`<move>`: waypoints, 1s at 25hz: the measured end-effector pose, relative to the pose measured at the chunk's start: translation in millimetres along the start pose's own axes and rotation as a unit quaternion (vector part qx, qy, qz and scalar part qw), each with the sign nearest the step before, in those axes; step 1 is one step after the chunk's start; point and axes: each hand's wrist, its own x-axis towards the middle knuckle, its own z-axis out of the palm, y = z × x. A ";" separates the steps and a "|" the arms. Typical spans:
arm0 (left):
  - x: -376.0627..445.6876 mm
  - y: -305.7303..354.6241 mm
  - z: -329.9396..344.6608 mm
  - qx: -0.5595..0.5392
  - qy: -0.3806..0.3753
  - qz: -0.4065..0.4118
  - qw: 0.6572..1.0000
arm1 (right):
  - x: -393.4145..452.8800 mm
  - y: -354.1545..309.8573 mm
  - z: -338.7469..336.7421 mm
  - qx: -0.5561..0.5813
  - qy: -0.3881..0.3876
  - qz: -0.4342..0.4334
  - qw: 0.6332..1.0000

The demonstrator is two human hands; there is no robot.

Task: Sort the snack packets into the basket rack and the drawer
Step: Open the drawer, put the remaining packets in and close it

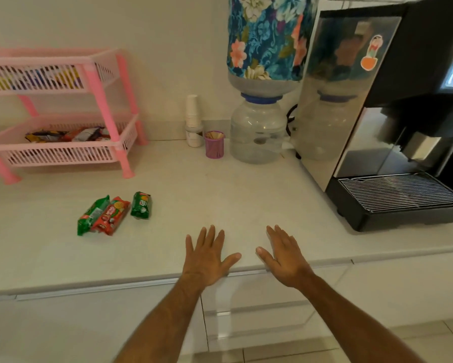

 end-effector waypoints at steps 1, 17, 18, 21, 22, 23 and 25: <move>-0.3 -0.8 1.0 0.011 -0.005 -0.002 1.000 | -6.1 0.7 -1.7 0.083 0.031 0.006 0.996; 2.4 -2.4 6.8 0.027 0.007 0.001 1.000 | -35.7 -7.8 22.9 0.768 0.065 0.333 0.544; 2.9 -2.3 6.2 0.027 0.005 0.000 1.000 | -37.3 -7.1 24.7 0.760 0.061 0.336 0.553; 2.5 -2.3 5.0 0.028 -0.005 0.001 1.000 | -49.3 -3.4 29.7 0.726 0.067 0.359 0.582; 2.0 -2.5 5.2 0.028 -0.007 0.001 1.000 | -57.6 1.0 31.7 0.702 0.058 0.370 0.606; 2.1 -2.3 5.0 0.030 -0.009 0.001 1.000 | -67.7 5.7 31.5 0.662 0.038 0.377 0.647; 3.0 -1.3 4.0 0.039 -0.014 0.001 0.999 | -87.9 12.5 26.2 0.516 0.003 0.333 0.789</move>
